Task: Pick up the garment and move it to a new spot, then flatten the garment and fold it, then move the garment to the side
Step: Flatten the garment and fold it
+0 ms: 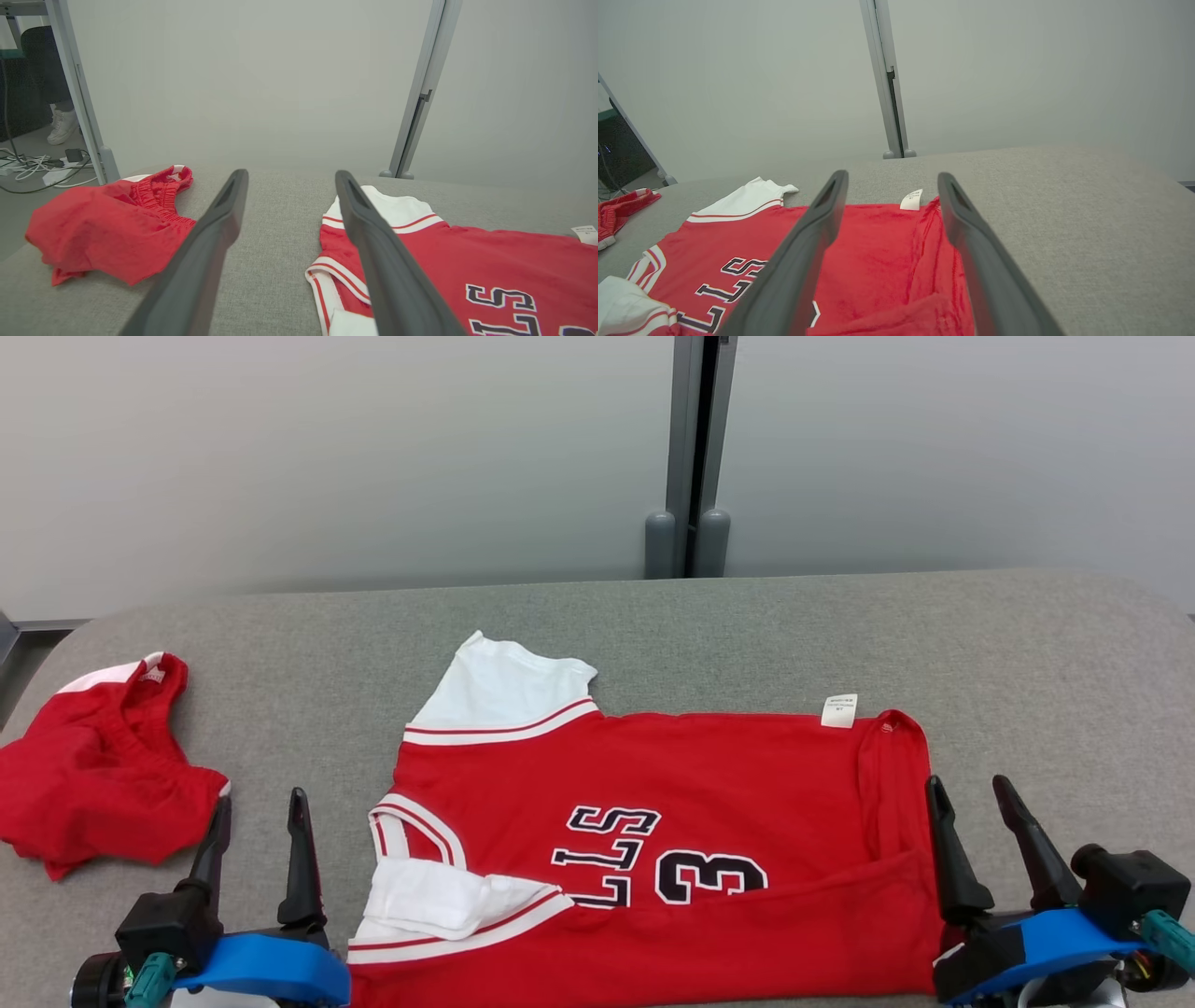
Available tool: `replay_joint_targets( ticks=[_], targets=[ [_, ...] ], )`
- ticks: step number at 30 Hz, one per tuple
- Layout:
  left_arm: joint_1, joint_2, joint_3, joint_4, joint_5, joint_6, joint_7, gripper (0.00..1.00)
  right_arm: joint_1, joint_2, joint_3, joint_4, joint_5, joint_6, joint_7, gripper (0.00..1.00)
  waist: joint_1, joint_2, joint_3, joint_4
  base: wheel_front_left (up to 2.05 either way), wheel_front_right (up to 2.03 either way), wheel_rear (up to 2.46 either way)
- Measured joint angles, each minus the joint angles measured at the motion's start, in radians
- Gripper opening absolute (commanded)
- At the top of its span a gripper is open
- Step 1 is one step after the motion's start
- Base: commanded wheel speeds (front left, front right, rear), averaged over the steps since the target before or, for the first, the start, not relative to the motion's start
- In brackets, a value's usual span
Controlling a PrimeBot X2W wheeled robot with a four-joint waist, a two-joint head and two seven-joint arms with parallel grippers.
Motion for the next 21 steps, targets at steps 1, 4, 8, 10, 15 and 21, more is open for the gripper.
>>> replay_joint_targets(
  ticks=[1,4,8,10,15,21],
  targets=[
    [0.0,0.0,0.0,0.004,0.002,0.0,0.0,1.0,0.004,0.0,0.001,0.001,-0.002,0.0,0.004,1.0,0.0,0.0,-0.001,0.001,0.0,0.0,0.0],
    [0.0,-0.001,-0.001,0.017,0.006,-0.003,0.0,1.0,0.005,0.0,0.0,0.002,-0.008,0.0,0.014,1.0,0.0,0.0,-0.002,0.004,0.0,0.0,0.0],
    [-0.001,-0.003,-0.001,0.032,0.009,-0.006,0.0,1.0,0.005,0.0,-0.002,0.002,-0.013,0.0,0.022,1.0,0.0,0.0,-0.002,0.006,0.0,0.0,0.0],
    [-0.002,-0.004,-0.001,0.037,0.009,-0.007,0.0,1.0,0.005,0.0,-0.004,0.004,-0.016,0.0,0.024,1.0,0.0,0.0,-0.002,0.007,0.0,0.0,0.0],
    [-0.009,-0.004,0.001,0.044,0.015,-0.009,0.0,1.0,0.005,0.0,-0.006,0.01,-0.023,0.0,0.037,1.0,0.0,0.0,0.001,0.005,0.0,0.0,0.0],
    [-0.07,0.004,-0.003,0.068,0.016,-0.026,0.0,1.0,-0.026,0.0,-0.012,0.021,-0.053,0.0,0.054,1.0,0.0,0.0,0.031,-0.003,0.0,0.0,0.0]
  ],
)
